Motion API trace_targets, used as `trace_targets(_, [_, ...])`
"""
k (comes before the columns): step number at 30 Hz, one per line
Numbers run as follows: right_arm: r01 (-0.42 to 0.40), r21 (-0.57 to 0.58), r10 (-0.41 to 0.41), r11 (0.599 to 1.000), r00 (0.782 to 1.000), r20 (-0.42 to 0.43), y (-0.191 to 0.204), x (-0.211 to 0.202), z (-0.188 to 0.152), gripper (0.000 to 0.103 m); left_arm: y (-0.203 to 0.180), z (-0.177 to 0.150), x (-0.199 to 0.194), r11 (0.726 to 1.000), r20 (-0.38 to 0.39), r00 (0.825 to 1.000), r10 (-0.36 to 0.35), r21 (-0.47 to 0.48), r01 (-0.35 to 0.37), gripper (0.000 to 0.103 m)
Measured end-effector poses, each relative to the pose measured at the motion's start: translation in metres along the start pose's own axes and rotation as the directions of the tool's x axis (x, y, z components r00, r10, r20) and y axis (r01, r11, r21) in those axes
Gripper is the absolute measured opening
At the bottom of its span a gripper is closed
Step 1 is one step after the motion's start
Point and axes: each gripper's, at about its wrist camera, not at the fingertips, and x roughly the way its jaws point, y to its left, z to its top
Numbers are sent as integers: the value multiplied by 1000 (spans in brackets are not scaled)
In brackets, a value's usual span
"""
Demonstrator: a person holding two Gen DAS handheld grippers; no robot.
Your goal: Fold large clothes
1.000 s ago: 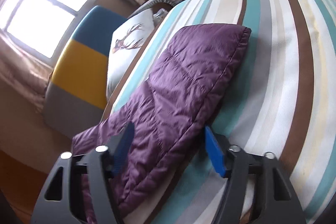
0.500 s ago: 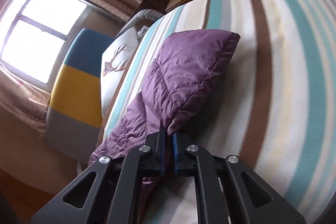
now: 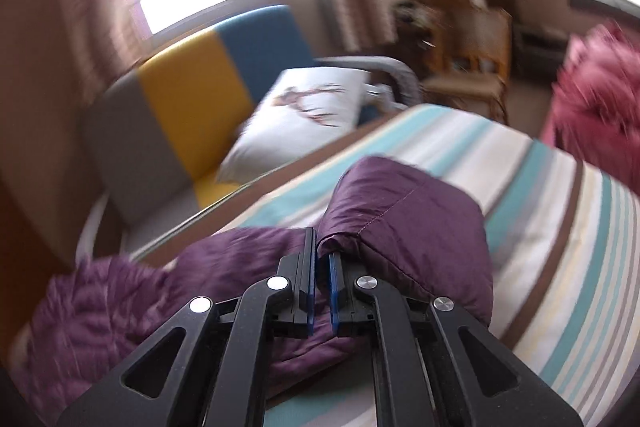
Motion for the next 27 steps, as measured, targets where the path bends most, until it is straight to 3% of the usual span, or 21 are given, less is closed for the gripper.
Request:
trace_targets(5, [-52,-269,59,962,998,19,81,-13,-24,6,0,0,-1,1000,0,1000,0,0,0,101])
trace_targets(10, [-97,-534,136,840,990,34,161,-32,-65,6,0,0,0,1000,0,1000,1,0,-1,101])
trace_targets(15, [-112,-726,194,678,981,30,219,-44,-109,6,0,0,0,1000,1,1000,1,-1,-1,101])
trace_targets(19, [-113,-848,237,517,971,15,251,-51,-145,6,0,0,0,1000,1,1000,1,0,-1,101])
trace_targets(25, [-220,-935,254,277,956,-150,272,-53,-193,7,0,0,0,1000,0,1000,1,-1,-1,101])
trace_targets(27, [-201,-950,246,239,959,-141,271,-58,-201,9,1,0,0,1000,0,1000,2,0,-2,101])
